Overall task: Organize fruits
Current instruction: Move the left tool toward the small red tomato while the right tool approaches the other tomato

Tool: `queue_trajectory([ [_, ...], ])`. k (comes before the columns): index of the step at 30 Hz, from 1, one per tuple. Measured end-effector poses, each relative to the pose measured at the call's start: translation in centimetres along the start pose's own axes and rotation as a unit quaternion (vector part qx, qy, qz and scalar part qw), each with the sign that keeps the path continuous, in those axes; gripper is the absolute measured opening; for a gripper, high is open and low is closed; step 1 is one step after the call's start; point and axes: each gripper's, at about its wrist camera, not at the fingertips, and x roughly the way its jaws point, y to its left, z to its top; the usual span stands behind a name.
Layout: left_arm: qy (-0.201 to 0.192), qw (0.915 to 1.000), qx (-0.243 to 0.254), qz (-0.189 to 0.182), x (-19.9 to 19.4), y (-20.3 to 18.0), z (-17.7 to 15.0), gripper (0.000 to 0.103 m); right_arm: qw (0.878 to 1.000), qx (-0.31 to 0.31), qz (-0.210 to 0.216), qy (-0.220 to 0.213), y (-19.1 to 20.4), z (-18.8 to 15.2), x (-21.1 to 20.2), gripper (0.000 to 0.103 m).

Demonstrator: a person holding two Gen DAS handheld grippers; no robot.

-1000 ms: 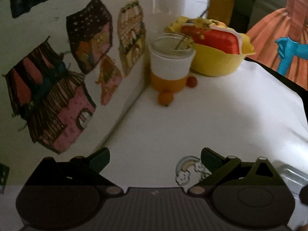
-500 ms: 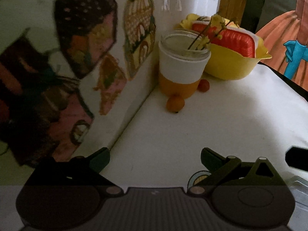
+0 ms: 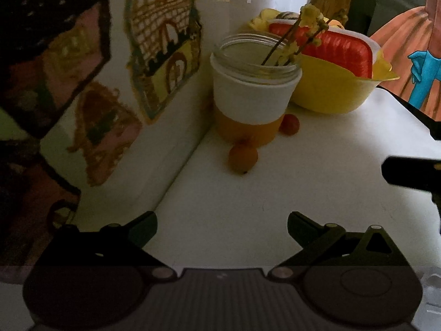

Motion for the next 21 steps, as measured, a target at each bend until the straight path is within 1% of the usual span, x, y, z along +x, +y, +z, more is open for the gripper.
queue_trajectory([
  [5,-0.004,0.9999,0.013,-0.003,0.9,-0.3,0.0,0.102,1.0,0.017,0.004,-0.021,-0.8,-0.2,1.9,0.102],
  [9,-0.015,0.9994,0.03,-0.003,1.4,-0.7,-0.1,0.102,0.999,0.033,0.005,-0.034,-1.2,-0.3,3.3,0.101],
  [13,-0.032,0.9985,0.044,-0.002,1.9,-1.2,-0.1,0.102,0.998,0.041,0.021,-0.044,-1.0,-0.3,4.7,0.094],
  [17,-0.05,0.9966,0.065,0.0,2.6,-2.1,0.1,0.102,0.997,0.028,0.037,-0.053,-0.4,0.1,6.3,0.085],
  [21,-0.073,0.9936,0.086,0.009,3.3,-2.7,0.0,0.097,0.997,0.015,0.046,-0.056,0.1,0.3,7.7,0.076],
])
